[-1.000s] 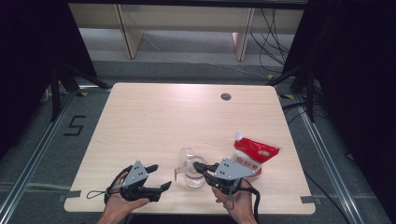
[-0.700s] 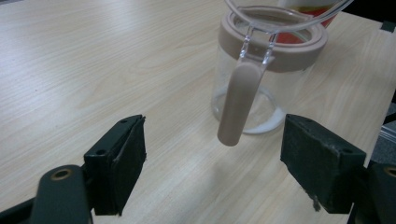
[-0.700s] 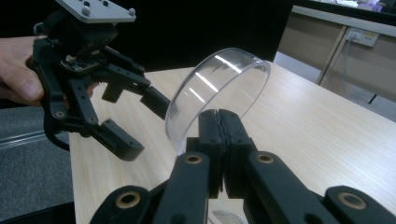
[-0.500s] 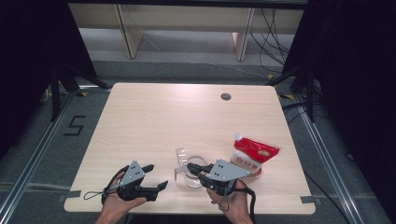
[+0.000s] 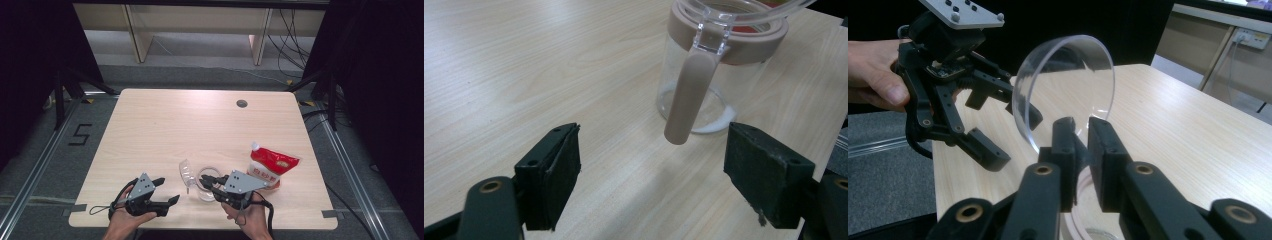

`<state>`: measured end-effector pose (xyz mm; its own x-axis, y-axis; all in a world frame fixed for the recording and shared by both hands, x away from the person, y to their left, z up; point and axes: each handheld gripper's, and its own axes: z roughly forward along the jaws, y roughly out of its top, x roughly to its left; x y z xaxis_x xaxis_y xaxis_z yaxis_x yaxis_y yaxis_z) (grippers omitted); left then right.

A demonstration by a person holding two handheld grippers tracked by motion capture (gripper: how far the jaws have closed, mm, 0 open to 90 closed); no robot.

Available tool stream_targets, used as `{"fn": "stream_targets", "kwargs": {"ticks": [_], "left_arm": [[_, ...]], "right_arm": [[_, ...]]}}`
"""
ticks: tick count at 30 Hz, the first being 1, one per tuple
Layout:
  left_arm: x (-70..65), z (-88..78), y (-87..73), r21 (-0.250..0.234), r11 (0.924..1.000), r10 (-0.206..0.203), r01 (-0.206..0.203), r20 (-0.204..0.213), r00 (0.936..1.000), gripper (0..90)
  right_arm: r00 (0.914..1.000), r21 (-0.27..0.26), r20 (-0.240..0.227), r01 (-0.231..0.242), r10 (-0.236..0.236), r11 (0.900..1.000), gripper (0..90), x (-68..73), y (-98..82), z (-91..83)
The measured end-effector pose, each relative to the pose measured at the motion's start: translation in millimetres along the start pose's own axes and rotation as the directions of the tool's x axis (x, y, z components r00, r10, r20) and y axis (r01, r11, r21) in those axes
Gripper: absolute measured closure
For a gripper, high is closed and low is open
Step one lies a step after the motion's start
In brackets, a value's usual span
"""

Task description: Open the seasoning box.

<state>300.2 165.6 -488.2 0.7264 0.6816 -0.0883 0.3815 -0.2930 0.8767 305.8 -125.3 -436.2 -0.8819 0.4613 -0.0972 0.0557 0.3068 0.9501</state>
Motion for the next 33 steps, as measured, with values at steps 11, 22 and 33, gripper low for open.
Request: {"fn": "stream_targets", "kwargs": {"ticks": [11,22,33], "left_arm": [[1.0,-0.3,0.1,-0.005,0.9999,-0.010,0.010,0.017,0.9998,20.3],[-2.4,1.3,-1.1,-0.012,0.9997,-0.024,0.024,0.011,0.9997,17.1],[-3.4,0.8,-0.9,-0.023,0.9995,-0.023,0.023,0.015,0.9996,16.9]], "right_arm": [[0.9991,0.001,0.019,-0.037,0.037,0.999,66.3,-15.3,-17.5,-27.5],[0.9968,0.012,0.063,-0.050,0.049,0.999,52.8,-23.0,-37.5,-62.5],[0.9853,0.008,0.148,-0.088,0.086,0.996,48.8,-30.7,-52.3,-100.7]]}}
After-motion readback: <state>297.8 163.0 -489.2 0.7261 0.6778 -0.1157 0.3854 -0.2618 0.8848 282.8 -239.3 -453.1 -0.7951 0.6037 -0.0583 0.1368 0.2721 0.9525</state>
